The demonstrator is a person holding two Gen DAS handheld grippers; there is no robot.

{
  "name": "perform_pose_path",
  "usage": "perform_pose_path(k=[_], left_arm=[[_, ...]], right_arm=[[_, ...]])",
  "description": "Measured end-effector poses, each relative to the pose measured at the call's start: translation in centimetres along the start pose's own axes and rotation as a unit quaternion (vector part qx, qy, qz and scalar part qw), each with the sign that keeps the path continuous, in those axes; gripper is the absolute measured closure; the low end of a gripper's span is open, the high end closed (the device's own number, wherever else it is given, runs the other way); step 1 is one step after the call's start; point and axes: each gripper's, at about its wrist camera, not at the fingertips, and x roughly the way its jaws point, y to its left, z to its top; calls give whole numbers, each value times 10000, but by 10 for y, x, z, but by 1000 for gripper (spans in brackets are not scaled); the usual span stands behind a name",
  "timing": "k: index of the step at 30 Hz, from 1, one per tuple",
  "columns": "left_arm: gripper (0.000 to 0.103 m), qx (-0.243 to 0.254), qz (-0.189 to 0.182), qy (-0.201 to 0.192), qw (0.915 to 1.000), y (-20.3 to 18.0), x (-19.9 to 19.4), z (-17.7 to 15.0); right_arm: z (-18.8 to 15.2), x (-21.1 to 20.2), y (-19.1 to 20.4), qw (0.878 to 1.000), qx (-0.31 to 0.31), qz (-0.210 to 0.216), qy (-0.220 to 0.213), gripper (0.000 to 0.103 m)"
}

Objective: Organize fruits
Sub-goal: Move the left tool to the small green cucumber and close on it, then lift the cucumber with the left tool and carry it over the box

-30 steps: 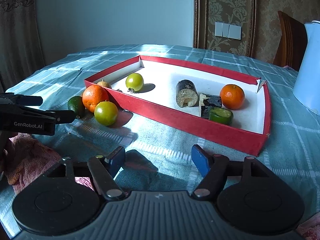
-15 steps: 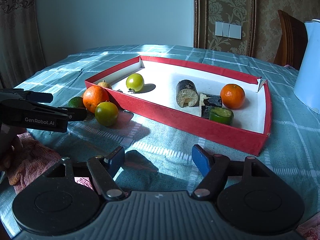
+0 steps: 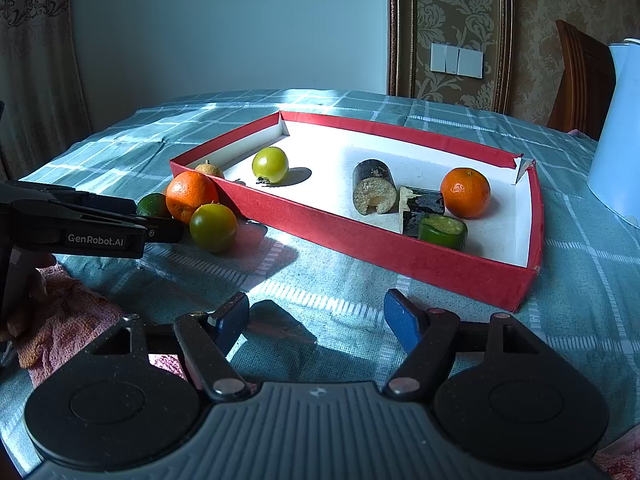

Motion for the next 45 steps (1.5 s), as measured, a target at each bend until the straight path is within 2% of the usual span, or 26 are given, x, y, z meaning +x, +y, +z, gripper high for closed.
perform_pose_path(k=[6, 26, 36, 45], left_arm=[[66, 88, -144, -11, 9999, -7, -3, 0], [66, 203, 36, -26, 9998, -13, -13, 8], [66, 448, 69, -309, 9985, -25, -25, 34], [67, 526, 48, -381, 9979, -38, -1, 64]], right_arm=[[0, 0, 0, 10000, -2, -2, 1, 29], [0, 0, -1, 10000, 2, 4, 0, 29], [0, 0, -1, 10000, 2, 6, 0, 28], [0, 0, -1, 10000, 4, 8, 0, 28]])
